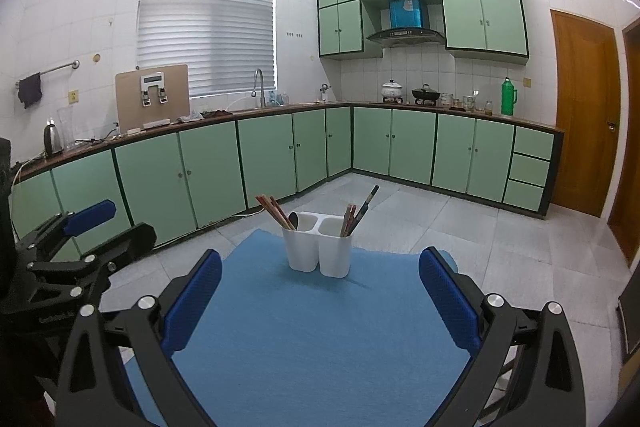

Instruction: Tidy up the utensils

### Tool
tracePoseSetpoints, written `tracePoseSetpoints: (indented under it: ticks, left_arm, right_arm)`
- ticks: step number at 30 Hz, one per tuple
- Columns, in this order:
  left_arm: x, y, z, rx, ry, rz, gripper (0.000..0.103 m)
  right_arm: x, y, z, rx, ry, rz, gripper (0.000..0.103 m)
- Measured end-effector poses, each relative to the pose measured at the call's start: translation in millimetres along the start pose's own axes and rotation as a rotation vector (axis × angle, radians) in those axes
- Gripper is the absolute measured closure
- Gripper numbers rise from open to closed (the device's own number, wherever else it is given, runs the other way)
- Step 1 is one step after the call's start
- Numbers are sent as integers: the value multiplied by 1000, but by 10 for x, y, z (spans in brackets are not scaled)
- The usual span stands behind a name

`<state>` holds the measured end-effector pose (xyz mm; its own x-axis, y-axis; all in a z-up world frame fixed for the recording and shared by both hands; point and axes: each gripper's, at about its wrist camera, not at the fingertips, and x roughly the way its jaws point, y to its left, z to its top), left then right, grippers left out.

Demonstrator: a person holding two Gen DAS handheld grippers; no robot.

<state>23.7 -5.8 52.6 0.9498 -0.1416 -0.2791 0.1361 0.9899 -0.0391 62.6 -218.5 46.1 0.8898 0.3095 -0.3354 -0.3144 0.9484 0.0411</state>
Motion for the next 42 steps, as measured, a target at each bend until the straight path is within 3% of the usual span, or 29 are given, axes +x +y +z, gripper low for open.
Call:
tracePoseSetpoints:
  ticks: [42]
  left_arm:
    - [-59,10,6,8,-4,8,10]
  right_arm:
    - [21,2,-38,6,4,6,6]
